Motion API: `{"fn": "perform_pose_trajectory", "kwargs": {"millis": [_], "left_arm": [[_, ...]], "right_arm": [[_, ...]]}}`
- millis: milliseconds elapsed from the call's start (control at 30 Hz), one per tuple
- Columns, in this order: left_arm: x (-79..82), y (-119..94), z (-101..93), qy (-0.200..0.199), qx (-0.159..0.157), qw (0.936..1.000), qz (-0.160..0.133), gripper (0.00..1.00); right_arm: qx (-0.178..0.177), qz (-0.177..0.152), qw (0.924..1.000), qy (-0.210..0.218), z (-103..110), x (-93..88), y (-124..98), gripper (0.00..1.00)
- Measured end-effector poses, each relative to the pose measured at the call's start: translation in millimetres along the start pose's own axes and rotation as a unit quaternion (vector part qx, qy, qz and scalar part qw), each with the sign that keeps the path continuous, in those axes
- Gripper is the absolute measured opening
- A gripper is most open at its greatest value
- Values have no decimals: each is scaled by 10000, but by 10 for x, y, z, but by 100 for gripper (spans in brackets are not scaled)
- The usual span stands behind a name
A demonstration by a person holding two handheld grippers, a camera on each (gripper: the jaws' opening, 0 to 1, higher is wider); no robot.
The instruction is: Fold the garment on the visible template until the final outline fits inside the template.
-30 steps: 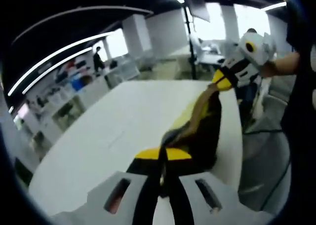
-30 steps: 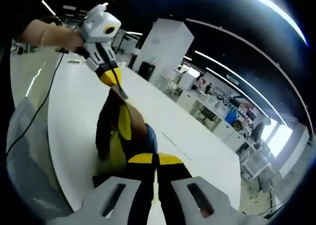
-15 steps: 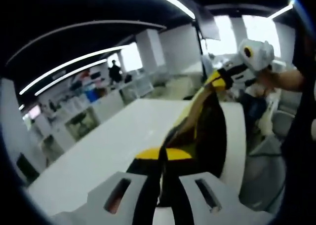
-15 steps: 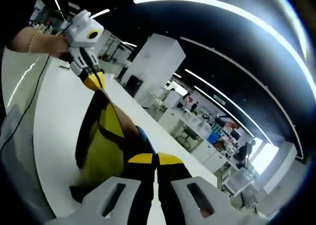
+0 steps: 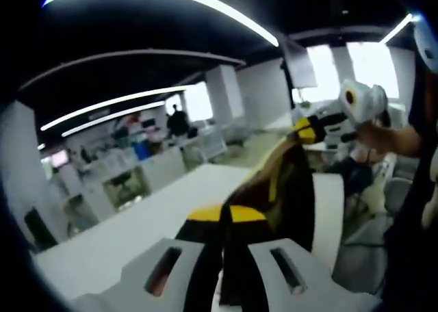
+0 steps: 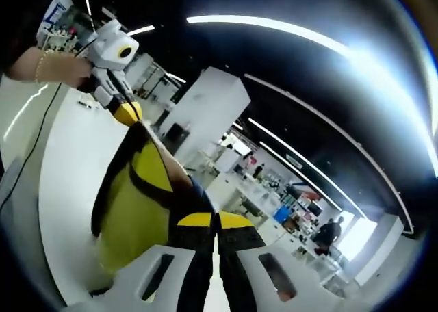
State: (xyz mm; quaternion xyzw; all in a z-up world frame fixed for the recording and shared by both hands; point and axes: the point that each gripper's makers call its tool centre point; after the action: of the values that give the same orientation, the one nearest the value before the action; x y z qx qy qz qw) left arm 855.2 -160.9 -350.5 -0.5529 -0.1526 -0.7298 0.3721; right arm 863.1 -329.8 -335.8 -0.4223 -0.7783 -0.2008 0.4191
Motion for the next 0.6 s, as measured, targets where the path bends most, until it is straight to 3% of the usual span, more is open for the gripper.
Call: {"fn": "perform_pose_trajectory", "kwargs": {"millis": [300, 600], "left_arm": [[313, -252, -42, -172, -62, 9991, -384, 0], [499, -535, -238, -548, -249, 9967, -553, 0]], "right_arm": [[-93, -447, 9990, 4, -103, 411, -225, 1], [66, -697, 9973, 204, -11, 597, -535, 1]]}}
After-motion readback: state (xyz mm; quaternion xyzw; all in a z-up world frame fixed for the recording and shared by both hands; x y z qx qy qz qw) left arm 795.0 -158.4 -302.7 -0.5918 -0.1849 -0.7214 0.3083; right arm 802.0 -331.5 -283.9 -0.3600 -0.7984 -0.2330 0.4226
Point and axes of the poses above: the point that each gripper's makers call its tool centre point, and the gripper's own axes: y roughly forward along the fingers, z roughly to its left, x roughly out of its top, and after that the axes turned 7 degrees about y, right-handed
